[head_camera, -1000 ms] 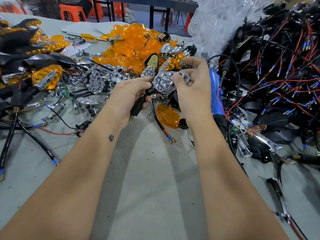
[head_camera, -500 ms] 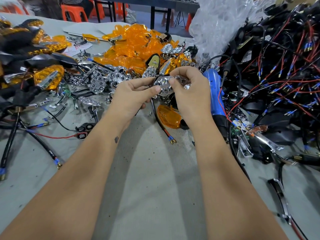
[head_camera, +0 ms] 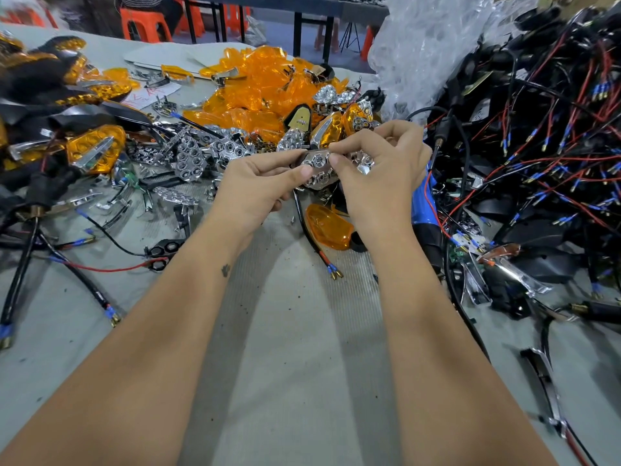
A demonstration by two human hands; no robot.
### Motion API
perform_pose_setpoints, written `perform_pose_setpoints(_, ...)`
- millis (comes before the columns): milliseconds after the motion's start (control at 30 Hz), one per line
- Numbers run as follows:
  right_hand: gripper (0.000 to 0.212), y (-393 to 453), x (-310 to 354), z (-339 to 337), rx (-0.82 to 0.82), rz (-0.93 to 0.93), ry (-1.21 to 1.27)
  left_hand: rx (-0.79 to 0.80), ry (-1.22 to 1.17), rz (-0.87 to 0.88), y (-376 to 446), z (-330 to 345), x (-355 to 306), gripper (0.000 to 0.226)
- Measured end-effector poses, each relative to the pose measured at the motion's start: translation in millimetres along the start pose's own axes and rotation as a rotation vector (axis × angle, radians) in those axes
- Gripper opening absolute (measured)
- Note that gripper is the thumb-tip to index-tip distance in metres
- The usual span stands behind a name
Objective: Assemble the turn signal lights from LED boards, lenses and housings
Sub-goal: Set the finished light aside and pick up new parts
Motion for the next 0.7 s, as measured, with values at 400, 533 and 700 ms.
perform_pose_setpoints(400,0.018,-0.5,-1.3,7.0,0.162,0.199,0.594,0.014,-0.112,-0.111,1.7,2.3,0.5,0.010)
perform_pose_setpoints(533,0.023,0.6,-2.5,9.0,0.172,0.243,0.588,-0.038,-0.082,-0.149,0.7,6.3,-2.4,0.020)
perform_pose_setpoints(700,0.026,1.2,1.1,12.5,0.261,0.362,0.673,-0.073,-0.026,-0.094,1.7,5.2,-1.8,0.011)
Point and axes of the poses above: each hand's wrist, its own y-axis towards the middle knuckle, its own z-axis out of the palm, x = y × z, the point moved 2 cm from there along y, towards the middle knuckle, and after that the axes turned 1 degree about -z, right-handed, at the moved point
